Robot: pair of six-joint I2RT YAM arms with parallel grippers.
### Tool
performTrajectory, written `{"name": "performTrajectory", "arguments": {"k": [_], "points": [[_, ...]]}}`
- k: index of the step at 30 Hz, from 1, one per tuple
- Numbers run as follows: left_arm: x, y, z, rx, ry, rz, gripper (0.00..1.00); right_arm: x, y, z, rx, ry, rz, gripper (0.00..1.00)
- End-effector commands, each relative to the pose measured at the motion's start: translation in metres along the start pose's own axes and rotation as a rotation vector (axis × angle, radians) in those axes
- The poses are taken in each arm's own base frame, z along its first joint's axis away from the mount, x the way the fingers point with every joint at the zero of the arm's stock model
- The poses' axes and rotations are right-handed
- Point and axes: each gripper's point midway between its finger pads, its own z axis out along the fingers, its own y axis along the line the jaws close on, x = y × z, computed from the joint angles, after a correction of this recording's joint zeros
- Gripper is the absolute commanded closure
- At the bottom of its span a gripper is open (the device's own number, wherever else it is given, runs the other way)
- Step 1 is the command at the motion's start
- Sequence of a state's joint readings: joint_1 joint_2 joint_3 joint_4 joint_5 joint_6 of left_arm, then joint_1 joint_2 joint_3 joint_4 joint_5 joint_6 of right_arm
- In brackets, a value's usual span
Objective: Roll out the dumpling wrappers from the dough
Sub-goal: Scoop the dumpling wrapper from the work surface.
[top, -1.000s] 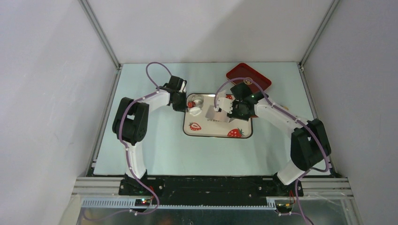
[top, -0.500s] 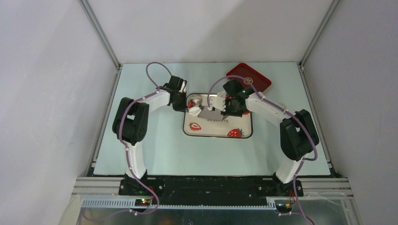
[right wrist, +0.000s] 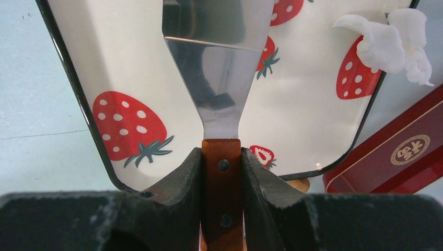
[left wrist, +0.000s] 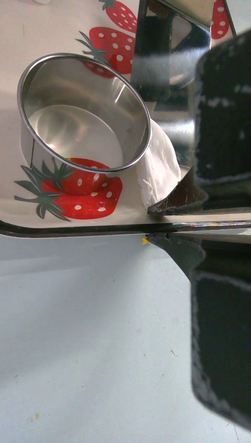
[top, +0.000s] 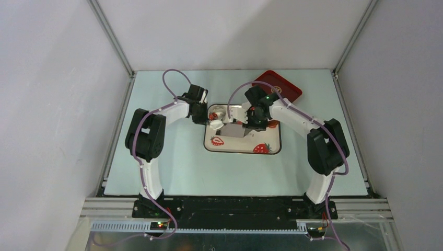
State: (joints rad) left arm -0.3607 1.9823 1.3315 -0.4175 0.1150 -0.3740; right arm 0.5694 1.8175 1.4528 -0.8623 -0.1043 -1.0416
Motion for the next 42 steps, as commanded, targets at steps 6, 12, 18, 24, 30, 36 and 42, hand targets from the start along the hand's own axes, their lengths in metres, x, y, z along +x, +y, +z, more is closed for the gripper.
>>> {"name": "performTrajectory", "arguments": {"k": [6,12,18,24,30,36,42], "points": [[0.021,0.008,0.011,-0.051,0.062,0.047,1.0,-0.027,-0.012,0.0,0.051,-0.066,-0.042,1.0],[0.021,0.007,0.011,-0.05,0.061,0.047,1.0,-0.032,-0.026,0.003,0.134,-0.083,-0.005,1.0],[0.02,0.007,0.011,-0.05,0.059,0.048,1.0,-0.031,-0.022,0.007,0.146,-0.097,0.027,1.0],[0.02,0.007,0.011,-0.05,0.06,0.049,1.0,-0.037,-0.018,0.009,0.145,-0.134,0.04,1.0],[0.021,0.007,0.011,-0.051,0.061,0.047,1.0,-0.038,-0.013,0.007,0.166,-0.171,0.058,1.0],[0.02,0.008,0.011,-0.053,0.058,0.046,0.92,-0.037,-0.009,0.003,0.217,-0.22,0.109,1.0],[0.019,0.009,0.011,-0.062,0.053,0.047,0.8,-0.031,-0.008,0.004,0.278,-0.239,0.143,1.0]]}}
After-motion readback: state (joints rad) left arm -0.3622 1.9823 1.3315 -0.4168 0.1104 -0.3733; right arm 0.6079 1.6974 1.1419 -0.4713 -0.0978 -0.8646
